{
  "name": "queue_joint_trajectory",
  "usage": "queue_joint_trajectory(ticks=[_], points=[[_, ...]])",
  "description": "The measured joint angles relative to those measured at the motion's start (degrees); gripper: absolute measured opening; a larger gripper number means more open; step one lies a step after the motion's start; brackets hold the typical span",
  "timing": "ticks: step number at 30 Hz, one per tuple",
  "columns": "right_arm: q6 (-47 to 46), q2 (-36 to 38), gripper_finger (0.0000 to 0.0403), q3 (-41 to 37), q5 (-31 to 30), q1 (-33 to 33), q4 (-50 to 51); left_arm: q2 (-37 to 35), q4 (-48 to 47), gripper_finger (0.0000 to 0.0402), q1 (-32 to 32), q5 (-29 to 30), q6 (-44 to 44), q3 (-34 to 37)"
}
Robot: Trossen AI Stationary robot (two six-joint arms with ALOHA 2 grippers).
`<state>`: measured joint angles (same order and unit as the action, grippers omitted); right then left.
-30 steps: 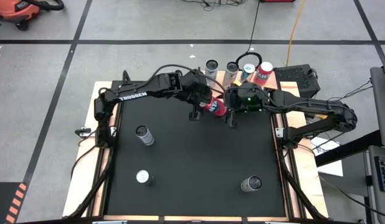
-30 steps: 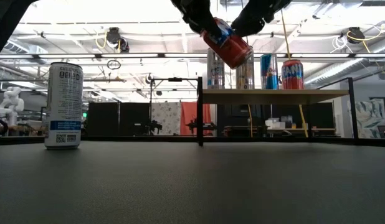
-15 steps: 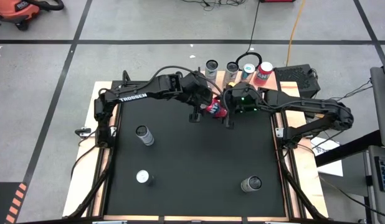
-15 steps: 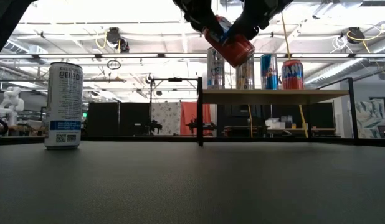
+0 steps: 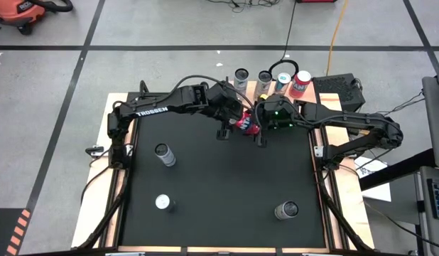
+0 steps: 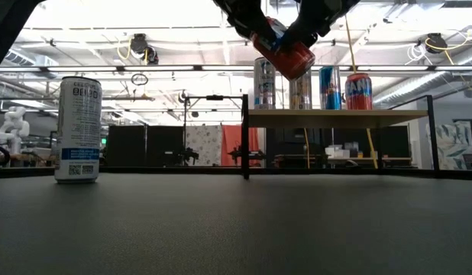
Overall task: Place canned beverage on shelf
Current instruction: Put the red soda can on the shelf aligned with the red soda can
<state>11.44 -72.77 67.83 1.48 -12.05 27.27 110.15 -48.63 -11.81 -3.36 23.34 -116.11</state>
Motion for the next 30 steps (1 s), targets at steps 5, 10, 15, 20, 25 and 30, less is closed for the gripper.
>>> queue_joint_trajectory(ticks=[5, 10, 15, 20, 25, 30], points=[[-0.06, 0.00, 0.0361, 0.00, -0.08, 0.00, 0.31, 0.00, 0.16, 0.0297, 0.00, -0.08, -0.04, 0.00], [-0.86, 0.02, 0.0290, 0.02, -0.48, 0.00, 0.93, 0.05, 0.12, 0.0297, 0.02, -0.42, -0.31, 0.00], [-2.56, 0.02, 0.0247, 0.02, -1.82, 0.09, 1.10, 0.07, 0.05, 0.0297, -0.04, -0.54, -0.30, 0.00], [-3.90, 0.00, 0.0247, 0.02, -2.66, 0.15, 1.17, 0.07, -0.39, 0.0298, -0.04, -0.52, 0.01, 0.00], [-6.69, -0.09, 0.0247, -0.04, -2.91, 0.15, 1.45, 0.07, -1.77, 0.0321, -0.04, -0.03, -0.08, -0.13], [-7.97, 0.19, 0.0247, -0.26, -3.44, 0.01, 4.42, -0.09, -2.01, 0.0362, -0.19, 2.04, -0.03, -0.24]])
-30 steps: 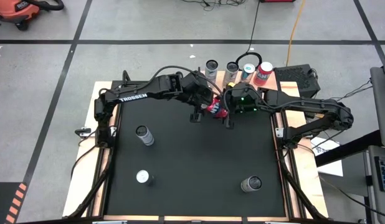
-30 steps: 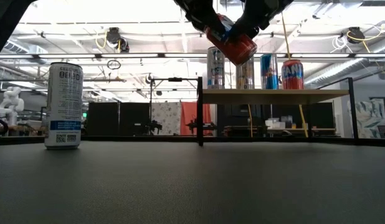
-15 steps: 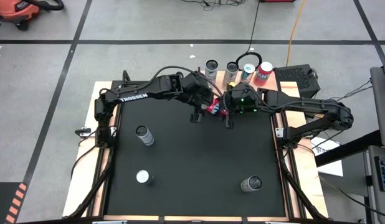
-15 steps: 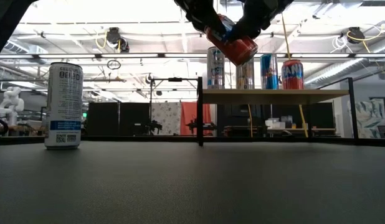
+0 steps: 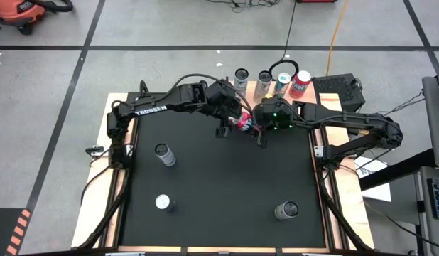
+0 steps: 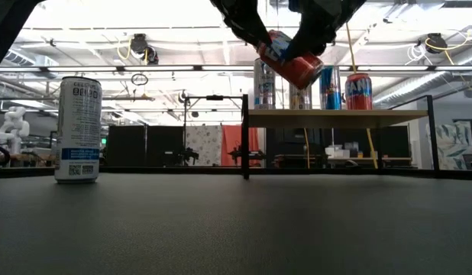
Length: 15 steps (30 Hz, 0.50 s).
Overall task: Place canned beverage on shelf
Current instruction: Put the red soda can on the shelf aligned with the red soda can
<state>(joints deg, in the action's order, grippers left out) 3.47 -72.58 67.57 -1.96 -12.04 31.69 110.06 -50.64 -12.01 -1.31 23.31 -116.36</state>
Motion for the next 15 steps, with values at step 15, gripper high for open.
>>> queue_joint_trajectory(ticks=[15], points=[[-2.61, 14.70, 0.0247, 0.15, -8.81, 0.07, 5.00, -0.78, 0.10, 0.0384, 0.33, 11.18, -0.81, 0.02]])
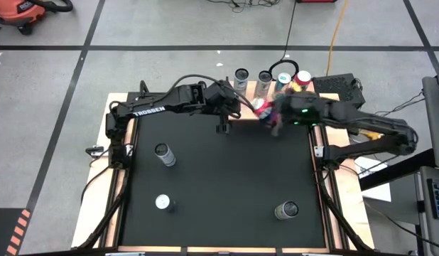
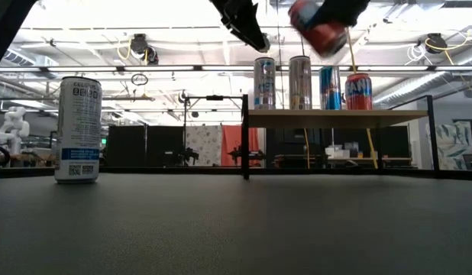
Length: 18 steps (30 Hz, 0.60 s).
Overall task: Place canned beverage on shelf
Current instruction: Put the red soda can on the shelf aligned with the red soda can
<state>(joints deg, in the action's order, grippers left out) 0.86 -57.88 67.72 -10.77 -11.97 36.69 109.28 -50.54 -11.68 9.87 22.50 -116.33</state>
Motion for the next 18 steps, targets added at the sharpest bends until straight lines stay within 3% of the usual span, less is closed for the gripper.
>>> queue_joint_trajectory(ticks=[10, 14, 18], points=[[1.45, 15.88, 0.0247, -1.09, -5.24, 0.03, -2.81, -0.64, 0.27, 0.0384, 0.43, -1.94, -5.57, 0.09], [1.76, 21.25, 0.0247, -5.58, -9.94, 0.08, -3.89, -0.64, 0.31, 0.0384, 0.71, -2.43, -5.62, 0.09], [1.78, 26.66, 0.0247, -12.82, -10.74, 0.02, -9.00, -0.64, 0.75, 0.0384, 0.85, -2.51, -5.62, 0.09]])
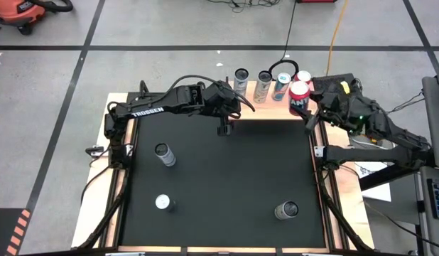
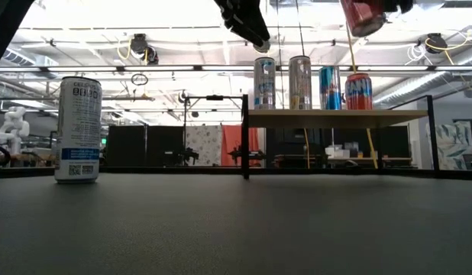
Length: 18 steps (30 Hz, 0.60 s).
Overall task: Place canned beverage on shelf
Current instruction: Put the red soda can on the shelf aligned with the red soda can
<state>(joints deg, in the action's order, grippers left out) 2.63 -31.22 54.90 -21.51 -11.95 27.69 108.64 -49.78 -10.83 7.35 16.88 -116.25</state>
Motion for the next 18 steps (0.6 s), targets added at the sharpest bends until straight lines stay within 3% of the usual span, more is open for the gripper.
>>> queue_joint_trajectory(ticks=[7, 14, 18], points=[[-0.46, 8.60, 0.0252, -13.48, -4.78, 0.00, -9.67, 0.02, -0.06, 0.0384, 0.12, -0.03, -0.09, 0.02], [-1.78, 13.71, 0.0251, -21.10, -13.17, -0.02, -11.05, 0.02, -0.05, 0.0384, 0.16, -0.04, -0.09, 0.04], [-1.27, 16.30, 0.0253, -24.88, -13.74, 0.07, -14.54, 0.04, 0.60, 0.0384, 0.16, -0.04, -0.11, 0.04]])
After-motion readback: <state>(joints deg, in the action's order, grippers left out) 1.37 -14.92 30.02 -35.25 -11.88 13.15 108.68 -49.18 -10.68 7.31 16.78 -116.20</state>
